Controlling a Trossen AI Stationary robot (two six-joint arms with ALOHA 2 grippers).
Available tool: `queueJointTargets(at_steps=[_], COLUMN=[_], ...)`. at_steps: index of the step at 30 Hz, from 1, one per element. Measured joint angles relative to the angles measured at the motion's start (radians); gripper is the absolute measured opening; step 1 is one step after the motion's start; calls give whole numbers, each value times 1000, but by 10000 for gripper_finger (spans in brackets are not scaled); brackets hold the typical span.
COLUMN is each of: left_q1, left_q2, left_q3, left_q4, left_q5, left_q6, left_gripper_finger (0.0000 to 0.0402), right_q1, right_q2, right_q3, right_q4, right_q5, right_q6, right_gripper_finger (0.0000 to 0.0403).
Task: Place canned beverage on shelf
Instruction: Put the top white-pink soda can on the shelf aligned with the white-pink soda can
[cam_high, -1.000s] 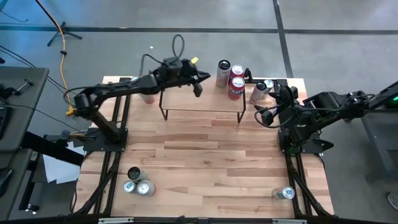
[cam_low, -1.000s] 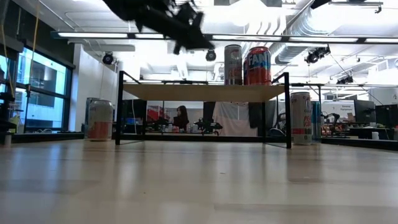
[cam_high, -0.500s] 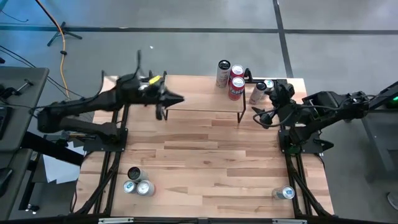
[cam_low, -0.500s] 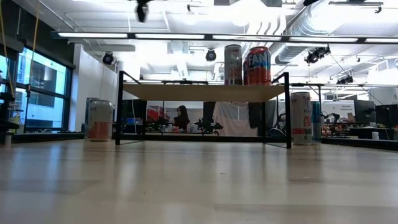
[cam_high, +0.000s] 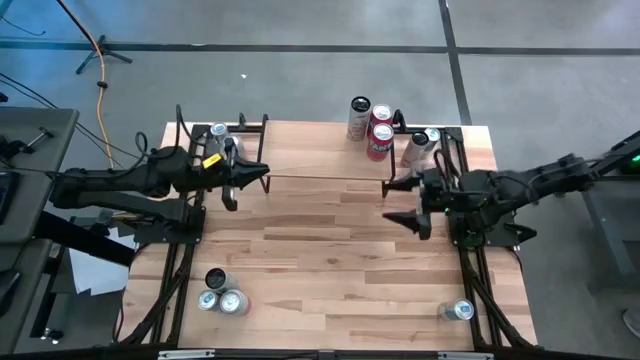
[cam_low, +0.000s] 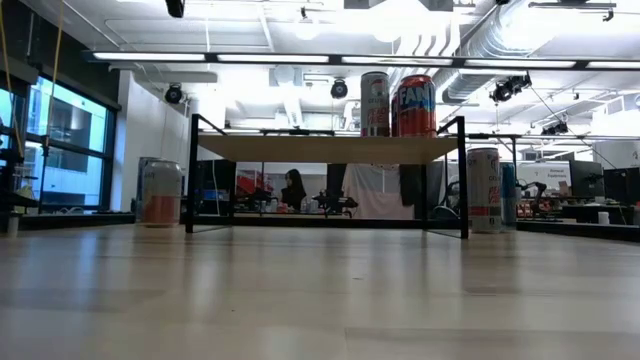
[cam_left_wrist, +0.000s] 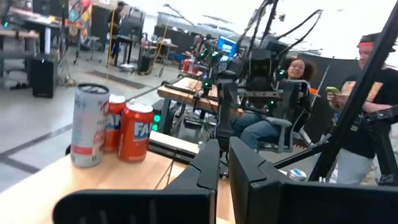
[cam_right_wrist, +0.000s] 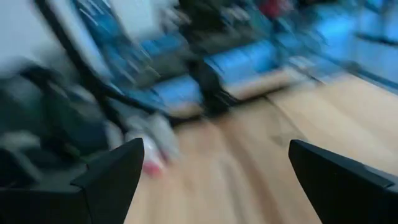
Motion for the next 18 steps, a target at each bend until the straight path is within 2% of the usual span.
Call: queueJointTargets(at_steps=[3, 5, 18], left_q1=[1, 0, 1], left_q2=[-5, -5, 8], left_q3=[0, 0, 0], left_q4=[1, -6, -30], left_q5=[40, 48, 43], left_q6=[15, 15, 14], left_gripper_finger=[0, 0, 0], right_q1=[0, -1, -21], right_q2=[1, 10, 10], right_q3=[-127, -178, -214], right_q4=[298, 416, 428], right_q5=[-14, -13, 55], right_q6=[-1, -30, -104], right_gripper_finger=[385, 385, 385])
